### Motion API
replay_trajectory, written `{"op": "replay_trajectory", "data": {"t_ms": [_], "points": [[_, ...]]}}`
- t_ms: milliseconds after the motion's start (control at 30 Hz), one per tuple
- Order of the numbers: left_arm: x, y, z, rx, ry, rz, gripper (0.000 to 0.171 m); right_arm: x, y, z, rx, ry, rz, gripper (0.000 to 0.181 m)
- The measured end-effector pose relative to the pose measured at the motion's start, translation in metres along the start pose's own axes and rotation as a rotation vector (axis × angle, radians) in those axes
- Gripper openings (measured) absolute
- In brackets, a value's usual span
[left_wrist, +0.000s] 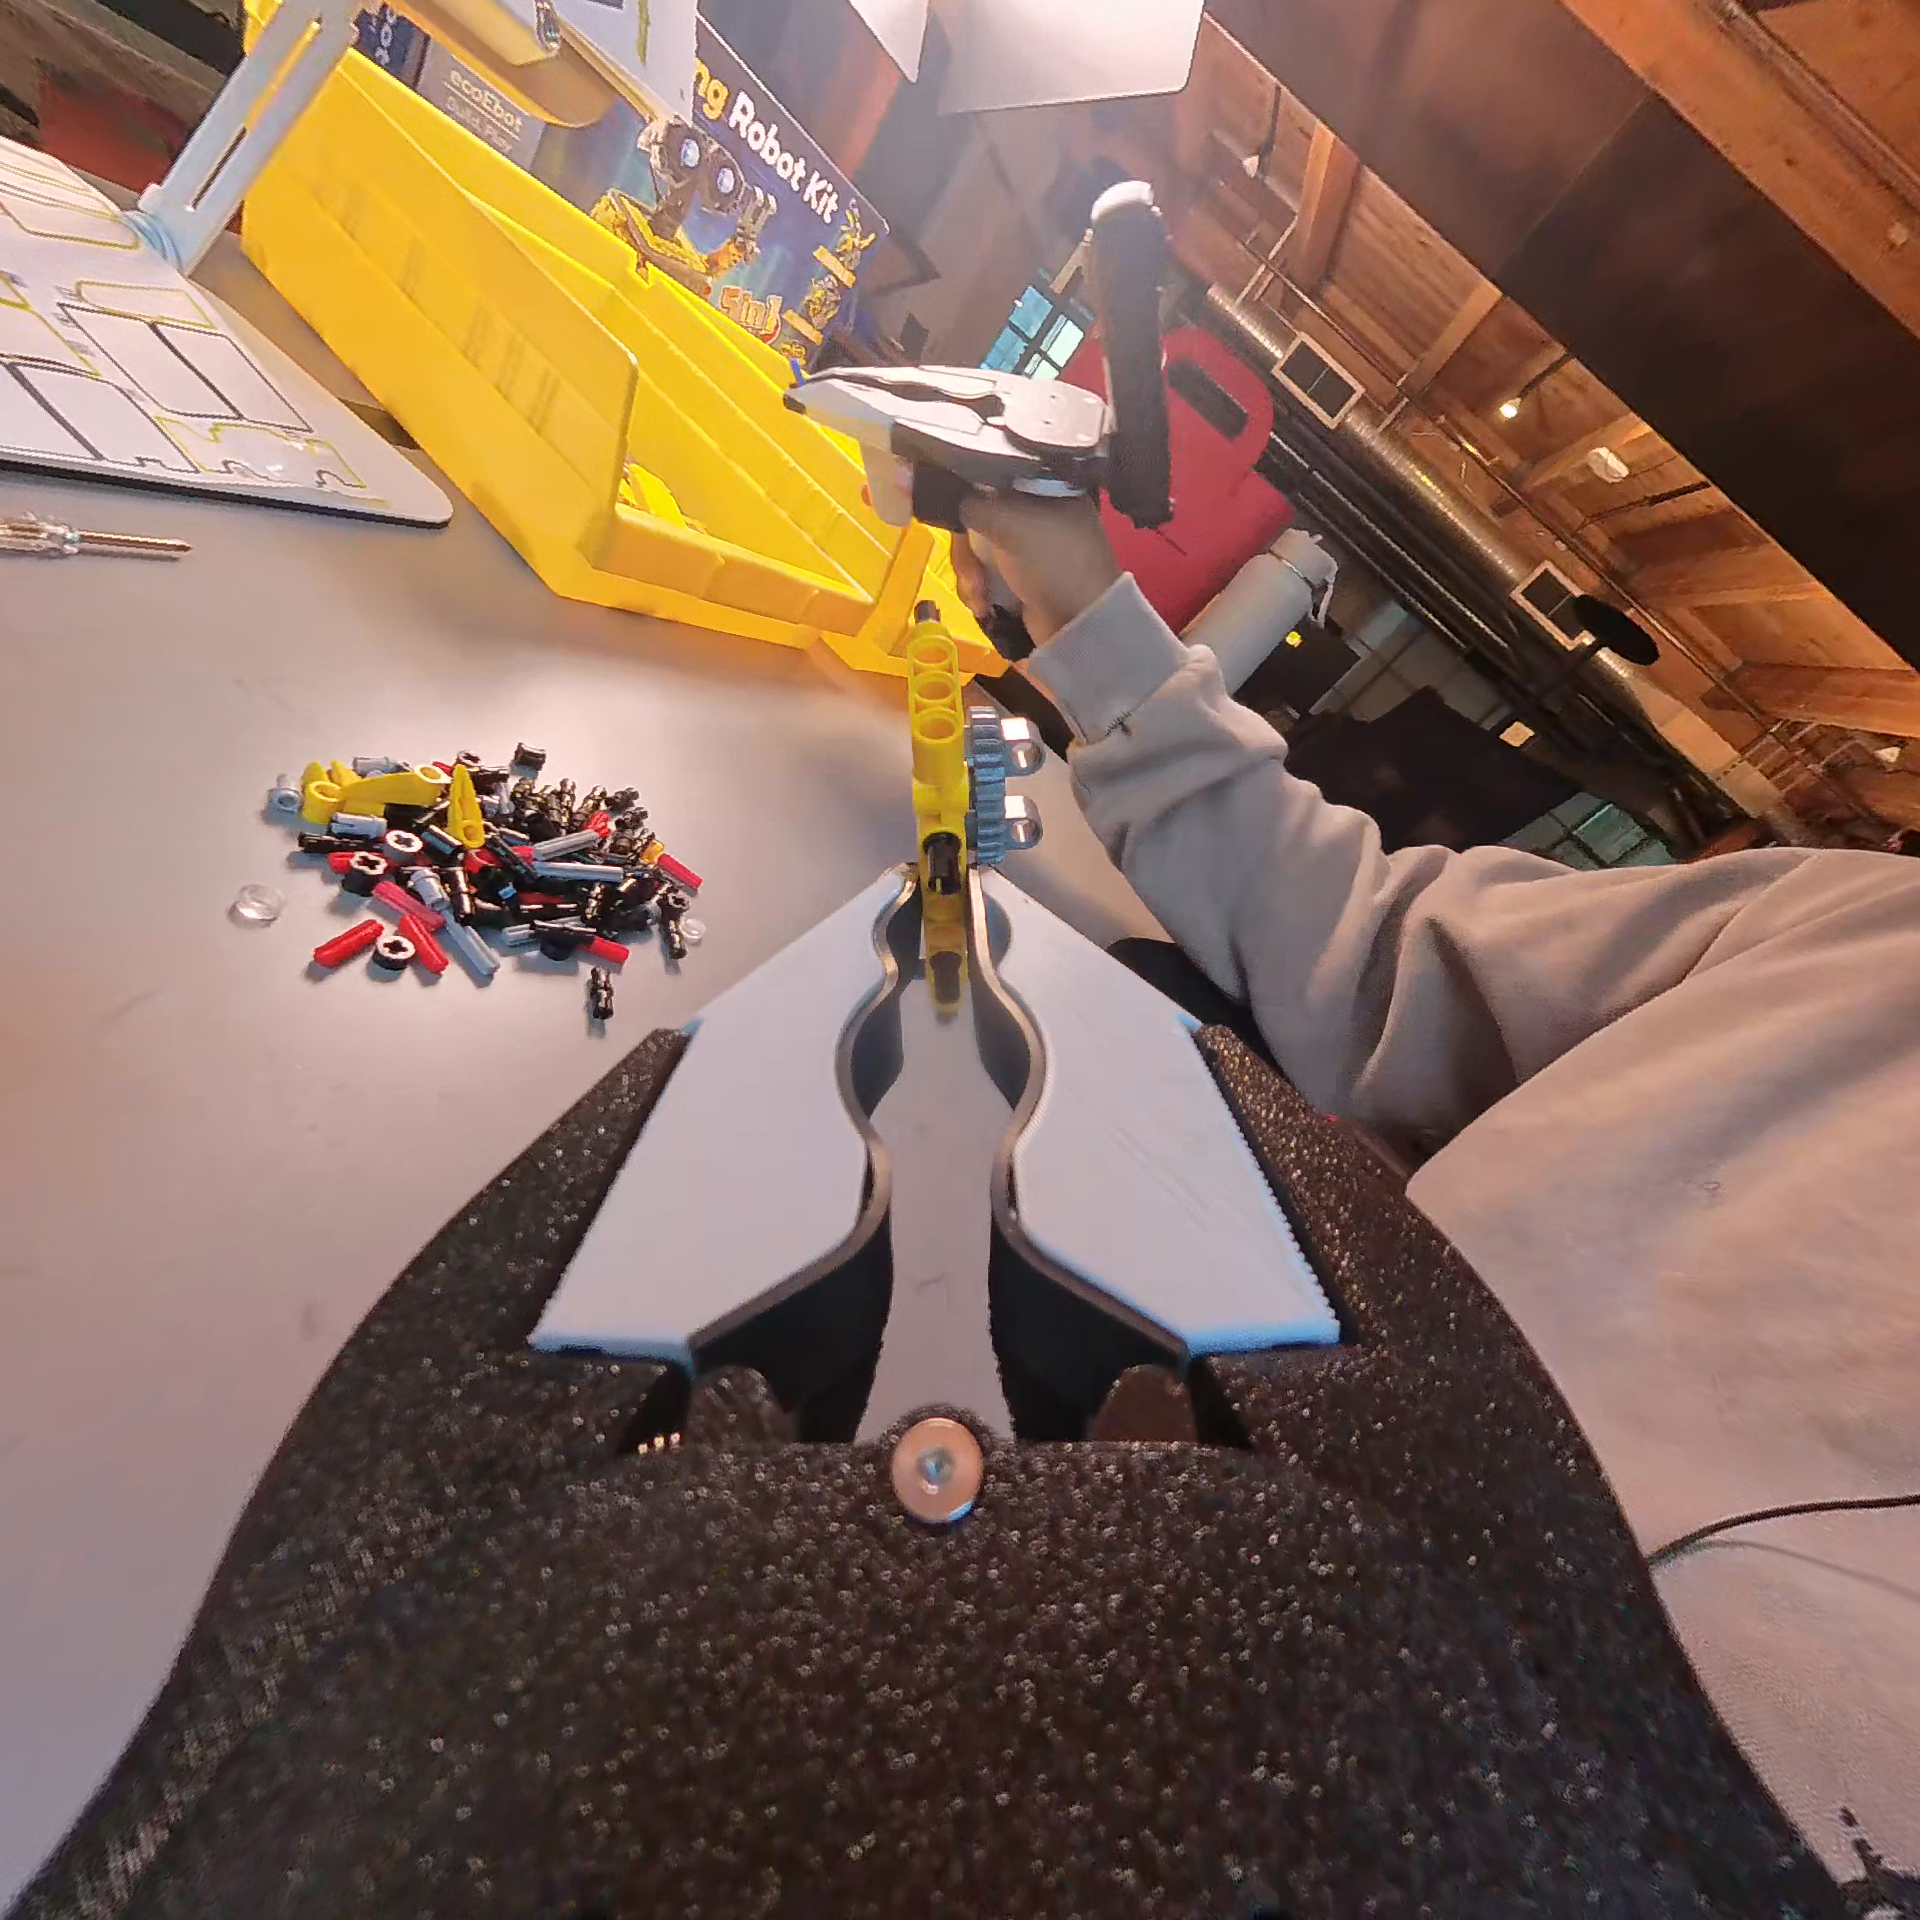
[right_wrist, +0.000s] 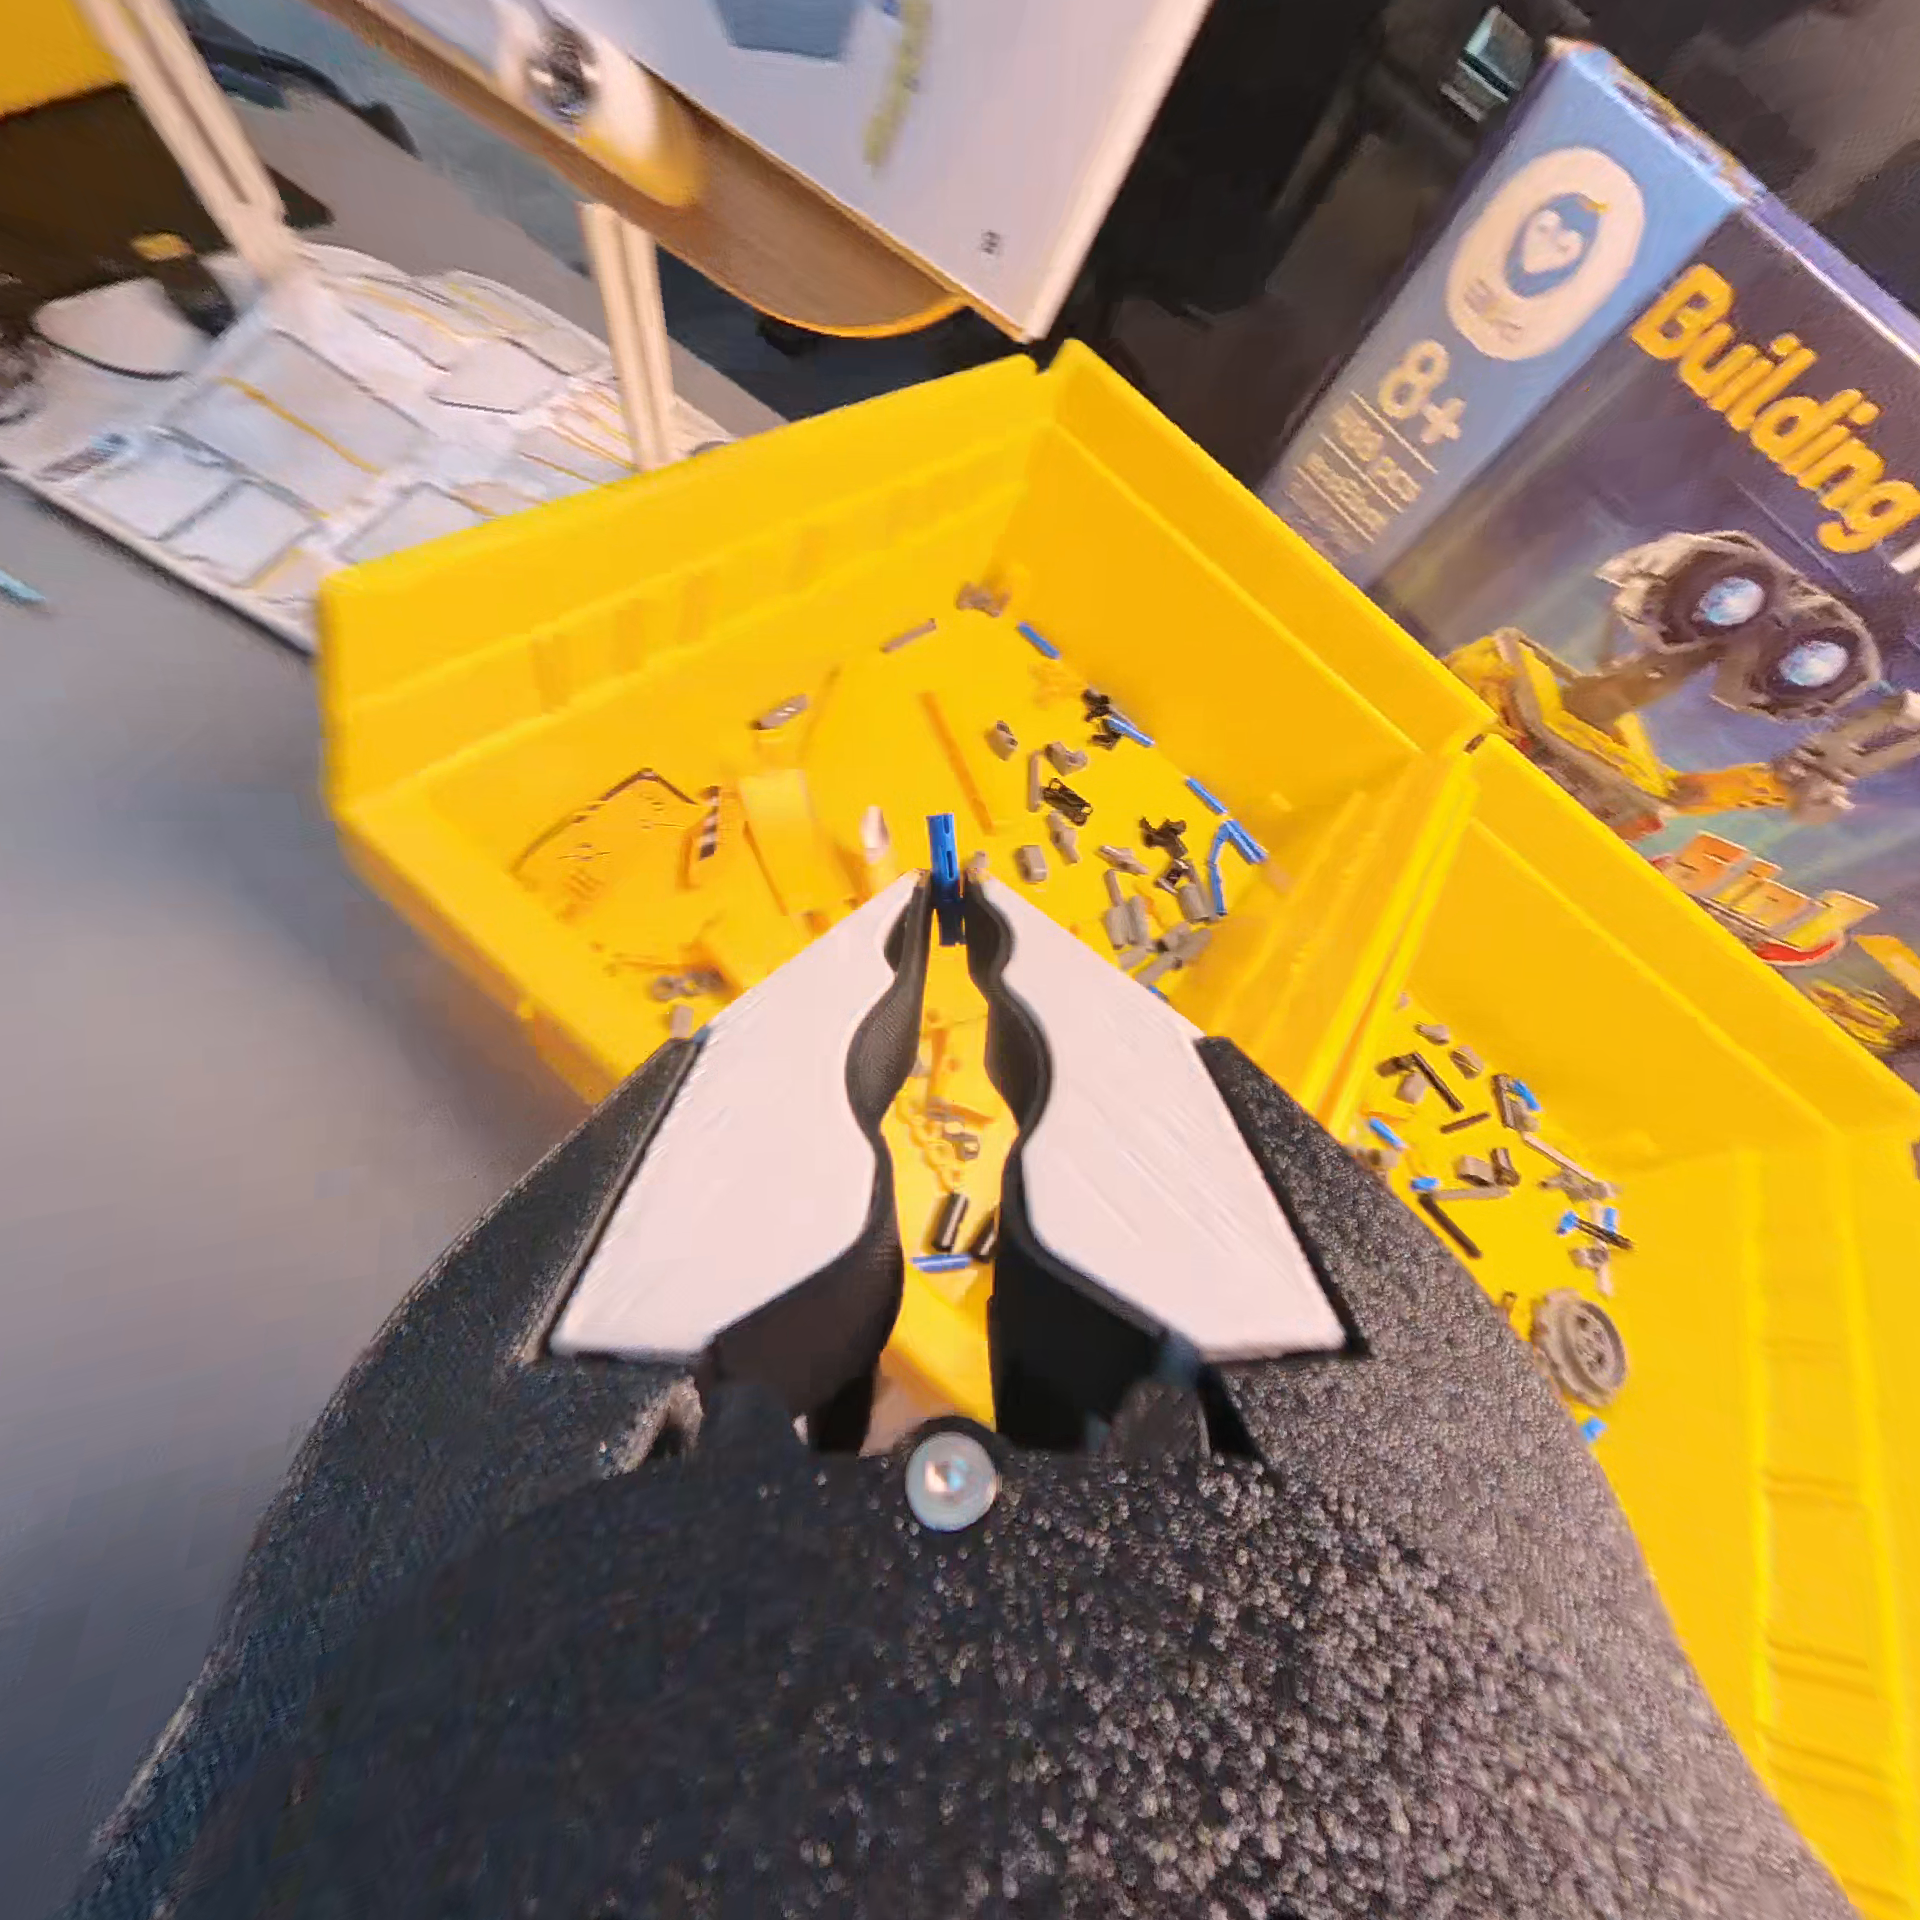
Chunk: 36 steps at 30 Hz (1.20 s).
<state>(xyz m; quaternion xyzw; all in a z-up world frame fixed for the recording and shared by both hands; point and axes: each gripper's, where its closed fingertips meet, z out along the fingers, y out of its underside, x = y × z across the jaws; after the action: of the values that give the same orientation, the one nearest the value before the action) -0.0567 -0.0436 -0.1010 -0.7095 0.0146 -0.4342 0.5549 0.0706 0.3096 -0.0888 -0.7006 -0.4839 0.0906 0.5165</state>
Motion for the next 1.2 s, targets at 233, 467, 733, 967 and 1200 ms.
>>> {"op": "replay_trajectory", "data": {"t_ms": [233,467,733,967,1200], "points": [[0.002,0.000,0.000,0.010,0.019,-0.024,0.006,0.025,-0.010,0.003,0.060,0.100,0.030,0.037],[0.000,-0.008,-0.001,0.086,0.061,-0.118,0.006,-0.108,-0.055,-0.066,0.318,-0.419,0.079,0.042],[0.026,-0.018,-0.001,0.158,0.175,-0.012,0.006,-0.327,-0.055,-0.166,0.312,-1.167,0.278,0.034],[0.050,-0.015,0.001,0.141,0.245,0.133,0.006,-0.343,-0.070,-0.180,0.399,-1.324,0.384,0.006],[0.045,0.013,0.006,-0.082,0.167,0.352,0.018,-0.329,-0.047,-0.184,0.368,-1.253,-0.010,0.006]]}}
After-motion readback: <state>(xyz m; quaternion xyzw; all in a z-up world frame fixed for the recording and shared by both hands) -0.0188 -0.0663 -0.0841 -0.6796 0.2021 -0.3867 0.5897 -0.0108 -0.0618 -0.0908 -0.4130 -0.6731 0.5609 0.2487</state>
